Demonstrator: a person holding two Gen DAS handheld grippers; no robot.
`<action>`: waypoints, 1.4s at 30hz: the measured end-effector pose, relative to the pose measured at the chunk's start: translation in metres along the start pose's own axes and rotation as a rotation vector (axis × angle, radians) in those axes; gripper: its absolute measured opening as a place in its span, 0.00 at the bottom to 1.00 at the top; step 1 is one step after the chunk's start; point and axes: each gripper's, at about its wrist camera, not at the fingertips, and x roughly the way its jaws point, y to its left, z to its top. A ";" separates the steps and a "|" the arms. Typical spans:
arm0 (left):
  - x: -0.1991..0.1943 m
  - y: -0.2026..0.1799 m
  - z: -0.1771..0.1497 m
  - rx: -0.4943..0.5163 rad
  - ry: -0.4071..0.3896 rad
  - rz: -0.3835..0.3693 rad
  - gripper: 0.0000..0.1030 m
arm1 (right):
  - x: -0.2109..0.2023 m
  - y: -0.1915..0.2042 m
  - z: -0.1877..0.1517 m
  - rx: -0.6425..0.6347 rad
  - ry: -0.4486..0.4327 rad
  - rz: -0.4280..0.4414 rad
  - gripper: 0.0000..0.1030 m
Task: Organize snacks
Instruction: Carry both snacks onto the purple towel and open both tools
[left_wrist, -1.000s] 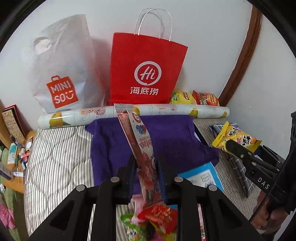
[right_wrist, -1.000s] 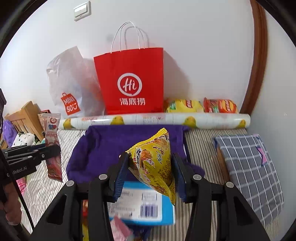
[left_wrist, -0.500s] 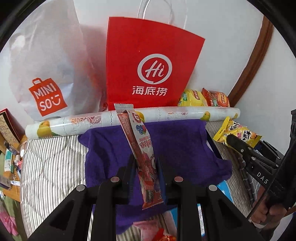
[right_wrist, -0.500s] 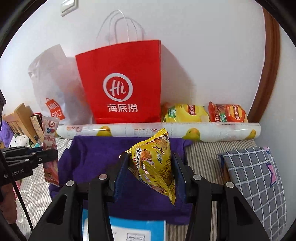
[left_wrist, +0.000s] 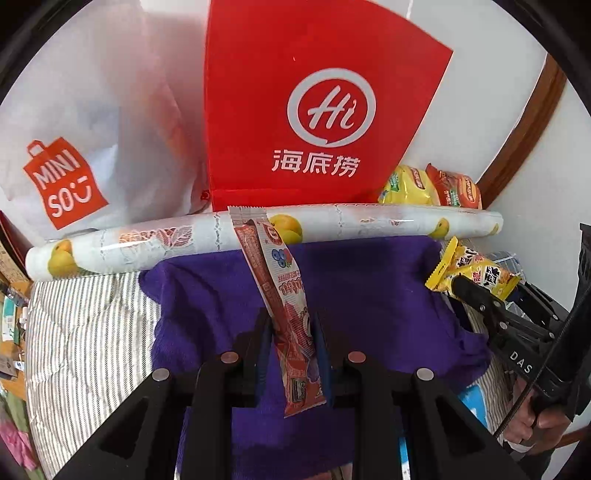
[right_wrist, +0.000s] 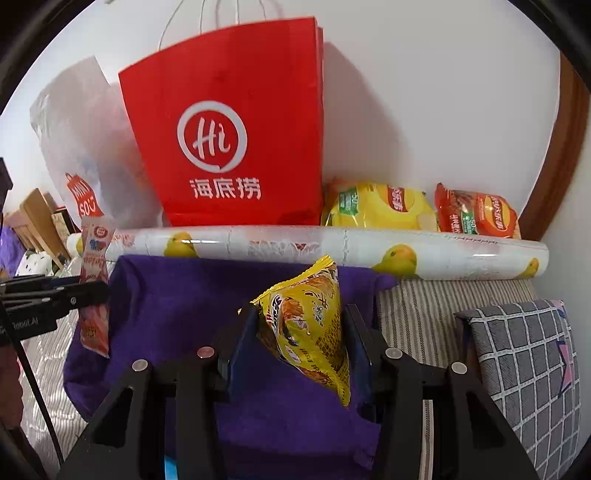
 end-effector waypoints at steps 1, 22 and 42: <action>0.004 0.000 0.001 0.001 0.004 0.002 0.21 | 0.003 -0.001 -0.001 0.001 0.008 0.002 0.45; 0.053 0.013 0.002 -0.023 0.085 0.032 0.21 | 0.044 -0.016 -0.015 0.045 0.123 0.026 0.46; 0.076 0.032 0.002 -0.070 0.155 0.021 0.27 | 0.040 -0.009 -0.014 0.010 0.162 0.022 0.71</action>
